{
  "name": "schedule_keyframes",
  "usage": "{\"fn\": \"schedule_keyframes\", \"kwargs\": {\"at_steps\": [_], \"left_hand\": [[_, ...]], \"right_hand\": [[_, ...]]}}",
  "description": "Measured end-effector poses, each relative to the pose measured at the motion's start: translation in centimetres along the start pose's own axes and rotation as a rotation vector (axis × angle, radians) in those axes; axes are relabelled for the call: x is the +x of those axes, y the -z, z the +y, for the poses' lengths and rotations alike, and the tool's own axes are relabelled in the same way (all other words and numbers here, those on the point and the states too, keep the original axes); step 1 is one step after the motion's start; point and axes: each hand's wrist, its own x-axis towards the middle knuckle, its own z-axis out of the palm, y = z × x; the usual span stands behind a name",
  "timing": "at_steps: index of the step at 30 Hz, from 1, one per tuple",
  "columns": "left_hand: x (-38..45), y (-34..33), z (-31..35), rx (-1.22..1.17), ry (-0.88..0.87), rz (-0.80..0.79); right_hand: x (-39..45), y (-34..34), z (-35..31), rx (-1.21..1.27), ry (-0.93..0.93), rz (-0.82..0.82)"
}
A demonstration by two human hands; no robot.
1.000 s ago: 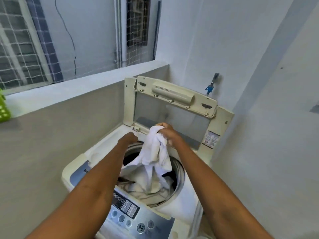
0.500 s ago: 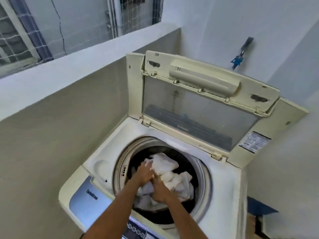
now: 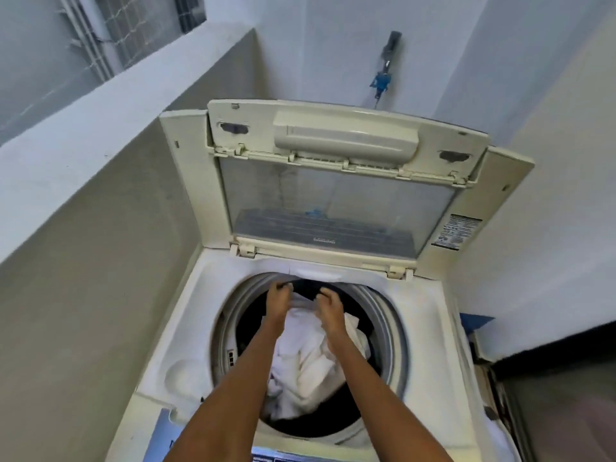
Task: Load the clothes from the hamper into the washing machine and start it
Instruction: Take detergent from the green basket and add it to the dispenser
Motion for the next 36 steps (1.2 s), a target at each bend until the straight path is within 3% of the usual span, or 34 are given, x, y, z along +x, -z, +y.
{"fn": "schedule_keyframes", "kwargs": {"at_steps": [2, 3, 7, 14, 20, 24, 31, 36], "left_hand": [[-0.4, -1.4, 2.0, -0.314, 0.106, -0.014], [-0.5, -1.9, 2.4, -0.405, 0.155, -0.046], [0.2, -3.1, 2.8, -0.497, 0.221, -0.107], [1.3, -4.7, 2.1, -0.704, 0.180, -0.102], [1.6, -4.4, 1.5, -0.671, 0.133, -0.128], [1.5, -5.0, 0.2, -0.616, 0.144, -0.017], [0.6, -3.8, -2.3, -0.605, 0.156, -0.037], [-0.8, -2.9, -1.1, -0.404, 0.062, -0.029]], "right_hand": [[0.5, 0.0, -2.0, 0.398, -0.123, 0.031], [0.4, -0.1, -2.7, 0.483, -0.164, 0.023], [0.4, -0.5, -3.3, 0.594, -0.228, 0.069], [2.4, -1.1, -3.3, 0.806, -0.186, 0.081], [2.6, -1.0, -3.0, 0.801, -0.146, 0.082], [1.8, -1.1, -1.7, 0.743, -0.120, 0.164], [-0.7, 0.3, 0.9, 0.705, -0.117, 0.047], [-1.1, 0.8, 0.8, 0.599, -0.145, 0.016]]}}
